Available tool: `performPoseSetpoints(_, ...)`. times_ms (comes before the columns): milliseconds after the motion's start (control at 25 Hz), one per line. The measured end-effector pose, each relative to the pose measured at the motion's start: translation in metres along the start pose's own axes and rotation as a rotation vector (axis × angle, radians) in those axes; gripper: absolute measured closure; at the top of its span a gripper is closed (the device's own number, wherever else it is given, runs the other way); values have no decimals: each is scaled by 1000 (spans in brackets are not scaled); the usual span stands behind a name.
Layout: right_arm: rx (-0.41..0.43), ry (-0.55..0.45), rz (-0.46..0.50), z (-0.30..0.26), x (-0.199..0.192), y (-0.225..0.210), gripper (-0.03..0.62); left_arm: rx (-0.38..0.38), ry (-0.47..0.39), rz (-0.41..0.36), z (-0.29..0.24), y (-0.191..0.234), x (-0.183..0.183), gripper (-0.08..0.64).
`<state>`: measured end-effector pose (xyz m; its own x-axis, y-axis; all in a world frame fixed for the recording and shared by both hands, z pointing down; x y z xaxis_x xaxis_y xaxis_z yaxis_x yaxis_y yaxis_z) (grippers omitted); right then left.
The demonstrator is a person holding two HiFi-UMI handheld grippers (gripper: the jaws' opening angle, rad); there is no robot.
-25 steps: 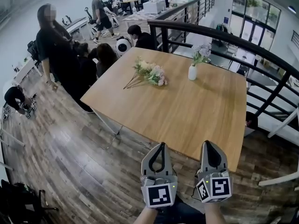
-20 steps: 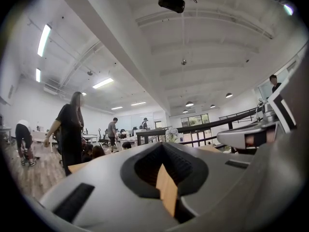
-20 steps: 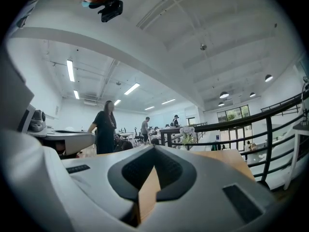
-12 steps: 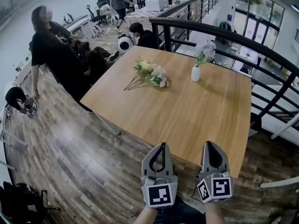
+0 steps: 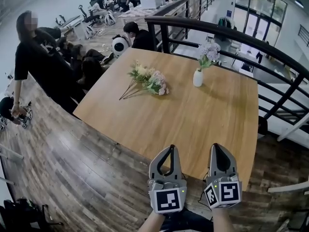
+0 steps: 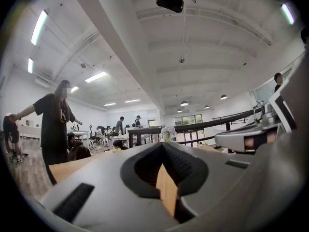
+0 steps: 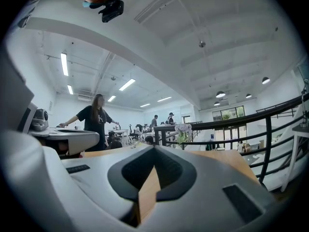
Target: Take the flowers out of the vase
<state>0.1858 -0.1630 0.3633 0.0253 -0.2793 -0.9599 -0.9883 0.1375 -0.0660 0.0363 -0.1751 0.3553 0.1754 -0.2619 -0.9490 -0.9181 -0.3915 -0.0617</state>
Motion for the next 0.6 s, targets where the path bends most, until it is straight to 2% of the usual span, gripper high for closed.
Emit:
performPoseSetpoints(320,-17,8,11,-49,17,-5,600,-6,-1,9,-48,27,14,545)
performPoseSetpoints(600,-52,12,21,-93,36,-10,600,-55,-5,8,-95,43,33,545)
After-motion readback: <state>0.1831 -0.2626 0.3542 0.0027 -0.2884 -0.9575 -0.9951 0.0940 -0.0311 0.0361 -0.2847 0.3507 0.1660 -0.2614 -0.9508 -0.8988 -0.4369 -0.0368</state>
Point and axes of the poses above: the fingertips, and each gripper's own axes: z backward along the fingers, y to its left, x out of its top, the point moved 3 cm from there along z, backward along the fingers, and after that the axes turned 13 degrees about y, right-handed, at the moved point
